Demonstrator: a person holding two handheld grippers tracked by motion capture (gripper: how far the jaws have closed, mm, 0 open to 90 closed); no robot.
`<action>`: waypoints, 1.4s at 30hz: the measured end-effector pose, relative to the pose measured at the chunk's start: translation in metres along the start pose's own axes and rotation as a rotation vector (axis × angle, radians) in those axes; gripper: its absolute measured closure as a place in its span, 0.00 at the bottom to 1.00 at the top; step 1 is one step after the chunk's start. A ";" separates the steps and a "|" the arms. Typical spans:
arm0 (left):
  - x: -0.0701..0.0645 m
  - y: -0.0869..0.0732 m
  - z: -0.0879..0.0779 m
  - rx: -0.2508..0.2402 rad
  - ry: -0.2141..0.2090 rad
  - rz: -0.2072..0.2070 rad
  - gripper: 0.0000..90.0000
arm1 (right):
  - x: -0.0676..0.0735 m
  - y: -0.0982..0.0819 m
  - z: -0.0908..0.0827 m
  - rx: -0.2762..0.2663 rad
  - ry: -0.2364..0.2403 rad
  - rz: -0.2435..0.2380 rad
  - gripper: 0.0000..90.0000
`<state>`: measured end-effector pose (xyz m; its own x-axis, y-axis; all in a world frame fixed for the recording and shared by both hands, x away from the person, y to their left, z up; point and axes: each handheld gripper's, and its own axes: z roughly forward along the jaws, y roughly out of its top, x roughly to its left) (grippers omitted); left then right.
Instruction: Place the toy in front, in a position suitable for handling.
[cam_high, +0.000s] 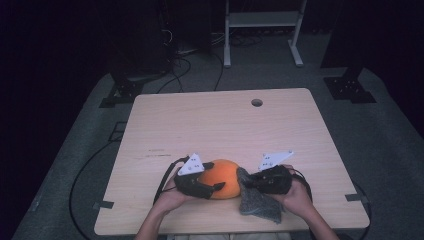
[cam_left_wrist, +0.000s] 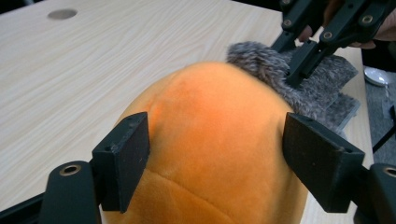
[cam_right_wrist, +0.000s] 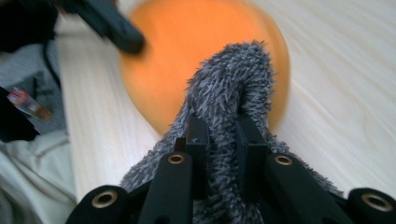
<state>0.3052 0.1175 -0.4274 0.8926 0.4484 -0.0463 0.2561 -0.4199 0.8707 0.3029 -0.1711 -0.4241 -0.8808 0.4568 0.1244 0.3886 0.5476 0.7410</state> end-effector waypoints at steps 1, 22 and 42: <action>0.001 -0.002 -0.001 -0.008 -0.005 -0.015 0.27 | -0.002 -0.001 0.001 0.004 0.006 0.012 0.86; 0.008 0.001 0.008 0.002 0.056 -0.130 0.13 | 0.001 -0.004 0.010 0.041 0.057 0.048 0.86; -0.004 0.015 0.004 -0.058 0.025 -0.104 0.16 | -0.010 -0.001 0.004 -0.045 0.085 0.099 0.86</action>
<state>0.3070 0.1060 -0.4161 0.8527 0.5070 -0.1264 0.3245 -0.3242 0.8886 0.3119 -0.1734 -0.4286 -0.8594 0.4451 0.2518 0.4635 0.4702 0.7511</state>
